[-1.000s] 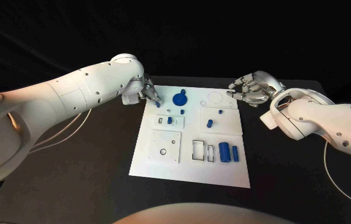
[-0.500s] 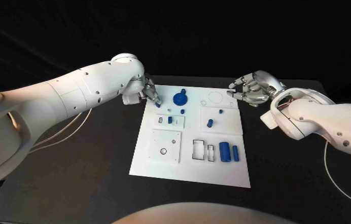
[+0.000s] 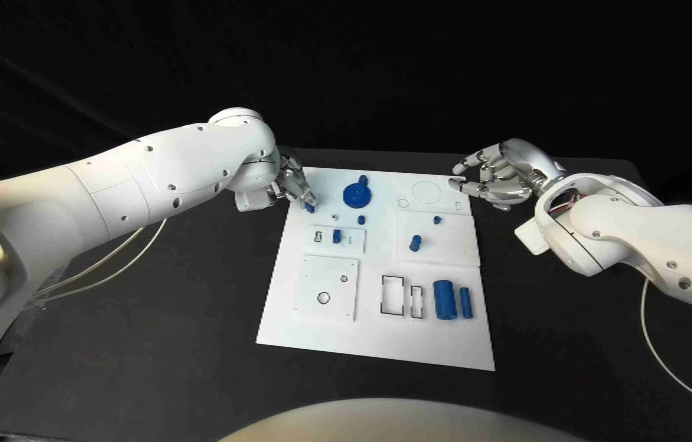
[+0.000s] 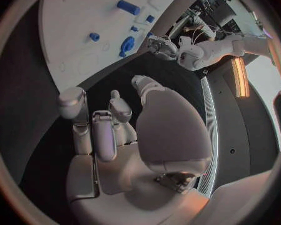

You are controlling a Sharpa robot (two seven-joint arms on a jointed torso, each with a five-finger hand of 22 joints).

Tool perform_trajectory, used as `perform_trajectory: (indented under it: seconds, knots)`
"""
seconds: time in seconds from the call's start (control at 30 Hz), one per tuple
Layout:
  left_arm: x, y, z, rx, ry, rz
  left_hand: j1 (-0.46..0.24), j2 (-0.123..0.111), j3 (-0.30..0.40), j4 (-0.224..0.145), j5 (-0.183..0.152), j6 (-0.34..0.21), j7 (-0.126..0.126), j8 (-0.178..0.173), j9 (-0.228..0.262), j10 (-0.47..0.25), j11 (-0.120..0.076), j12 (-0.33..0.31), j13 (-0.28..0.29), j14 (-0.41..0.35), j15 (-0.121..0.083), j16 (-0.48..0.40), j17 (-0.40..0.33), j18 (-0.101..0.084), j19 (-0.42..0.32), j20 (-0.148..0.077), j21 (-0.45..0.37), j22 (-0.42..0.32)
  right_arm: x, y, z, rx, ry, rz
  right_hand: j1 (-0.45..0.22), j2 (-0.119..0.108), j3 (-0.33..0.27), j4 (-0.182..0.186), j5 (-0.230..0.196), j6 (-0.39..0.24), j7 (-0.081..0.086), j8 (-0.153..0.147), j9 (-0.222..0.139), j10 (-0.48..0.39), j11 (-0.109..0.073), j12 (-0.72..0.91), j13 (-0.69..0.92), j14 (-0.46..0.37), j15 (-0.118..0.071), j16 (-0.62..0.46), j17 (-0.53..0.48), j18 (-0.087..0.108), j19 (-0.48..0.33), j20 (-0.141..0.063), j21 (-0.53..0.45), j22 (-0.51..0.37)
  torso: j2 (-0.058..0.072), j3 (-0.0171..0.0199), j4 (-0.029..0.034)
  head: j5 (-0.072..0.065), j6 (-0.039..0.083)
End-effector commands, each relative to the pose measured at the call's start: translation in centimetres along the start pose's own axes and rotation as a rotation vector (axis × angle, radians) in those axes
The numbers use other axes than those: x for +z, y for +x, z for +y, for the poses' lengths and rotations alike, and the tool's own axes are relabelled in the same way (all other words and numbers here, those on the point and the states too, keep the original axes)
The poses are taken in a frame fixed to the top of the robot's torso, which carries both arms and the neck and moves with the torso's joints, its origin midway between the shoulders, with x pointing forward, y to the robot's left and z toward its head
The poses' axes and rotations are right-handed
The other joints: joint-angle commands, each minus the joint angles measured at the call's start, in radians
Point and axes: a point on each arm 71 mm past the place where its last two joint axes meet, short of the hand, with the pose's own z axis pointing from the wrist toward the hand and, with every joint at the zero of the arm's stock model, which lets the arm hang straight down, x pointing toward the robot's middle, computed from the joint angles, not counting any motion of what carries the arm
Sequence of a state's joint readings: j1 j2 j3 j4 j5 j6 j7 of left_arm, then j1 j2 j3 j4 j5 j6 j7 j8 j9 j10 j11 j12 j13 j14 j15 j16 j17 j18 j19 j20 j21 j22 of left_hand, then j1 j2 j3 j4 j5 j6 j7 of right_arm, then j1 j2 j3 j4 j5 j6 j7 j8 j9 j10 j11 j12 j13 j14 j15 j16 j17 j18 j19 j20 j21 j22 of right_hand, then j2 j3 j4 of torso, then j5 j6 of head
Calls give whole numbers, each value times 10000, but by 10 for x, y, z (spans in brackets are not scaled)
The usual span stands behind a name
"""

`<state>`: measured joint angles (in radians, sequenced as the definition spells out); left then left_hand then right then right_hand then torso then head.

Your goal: Assemble the parts on the task board

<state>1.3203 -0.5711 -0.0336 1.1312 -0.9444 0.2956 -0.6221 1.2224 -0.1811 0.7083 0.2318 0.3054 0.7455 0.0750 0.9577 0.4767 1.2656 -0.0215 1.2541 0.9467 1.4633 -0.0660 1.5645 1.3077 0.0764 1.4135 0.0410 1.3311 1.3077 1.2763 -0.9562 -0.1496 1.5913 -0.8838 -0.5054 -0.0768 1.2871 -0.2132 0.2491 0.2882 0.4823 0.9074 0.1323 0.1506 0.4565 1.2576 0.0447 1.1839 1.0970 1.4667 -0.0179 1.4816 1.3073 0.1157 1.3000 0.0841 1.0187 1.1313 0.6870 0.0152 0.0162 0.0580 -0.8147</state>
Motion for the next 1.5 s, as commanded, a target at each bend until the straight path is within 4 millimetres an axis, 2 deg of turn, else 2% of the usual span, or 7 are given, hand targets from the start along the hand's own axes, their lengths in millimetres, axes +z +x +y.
perform_trajectory:
  seconds: [0.03, 0.5, 0.77, 0.9, 1.03, 1.5]
  knots:
    - [-5, 2, -2, -545, 336, -275, -123, 0, 1703, -1624, 59, 281, -210, 76, 938, 120, -15, 91, 68, 1075, -80, 63, 2631, -153, 94, -11, 36, 1589, 0, 0, 1, -29, -110, 21, -83, 13, 70, 7, 32, -21, -21, 49, 16, 4, 21, -34, -9, 544, -63, -40, 790, 106, 41, -13, -33, -16, -6, -3, 16, 8, -4]
    - [-24, 21, -3, -356, 1114, -806, -344, -128, 1930, -1782, 145, 442, -279, 112, 971, 333, -85, 195, 253, 1075, -143, 63, 2631, -169, 161, -71, 106, 1643, -1, 0, -1, -24, -80, 19, -83, 13, 70, 7, 32, -21, -21, 49, 16, 4, 21, -34, -9, 544, -63, -40, 790, 106, 41, -13, -33, -16, -3, -15, 12, 39, 3]
    - [-26, 39, -4, 387, 1308, -515, -413, -184, 2032, -1838, 218, 506, -303, 99, 968, 382, -109, 194, 274, 1075, -169, 63, 2631, -168, 167, -97, 103, 1651, -1, 1, -2, -16, -62, 38, -90, 7, 99, 4, 40, -26, -20, 50, 20, -6, 21, -44, -23, 541, -63, -47, 781, 110, 34, -14, -52, -27, 7, -14, 19, 91, 7]
    - [-25, 44, -4, 579, 1283, -324, -421, -191, 2039, -1844, 230, 511, -304, 97, 967, 387, -111, 194, 277, 1075, -171, 63, 2631, -169, 168, -99, 104, 1652, -2, 1, -3, -12, -58, 48, -90, 7, 99, 4, 40, -26, -20, 50, 20, -6, 21, -44, -23, 541, -63, -47, 781, 110, 34, -14, -52, -27, 30, -13, -4, 102, 9]
    - [-24, 47, -4, 713, 1265, -223, -443, -206, 2057, -1858, 265, 527, -312, 93, 967, 400, -113, 194, 283, 1075, -176, 63, 2631, -167, 165, -105, 96, 1652, -2, 2, -3, -11, -52, 52, -90, 7, 99, 4, 40, -26, -20, 50, 20, -6, 21, -44, -23, 541, -63, -47, 781, 110, 34, -14, -52, -27, 30, -6, -20, 114, -1]
    - [-23, 50, -6, 1582, 1163, -432, -464, -225, 2070, -1876, 298, 544, -320, 89, 966, 422, -115, 203, 306, 1075, -179, 63, 2631, -164, 159, -110, 83, 1650, -2, 1, -3, 2, -39, 55, -90, 7, 99, 4, 40, -26, -20, 50, 20, -6, 21, -44, -23, 541, -63, -47, 781, 110, 34, -14, -52, -27, 21, -4, -6, 100, -62]
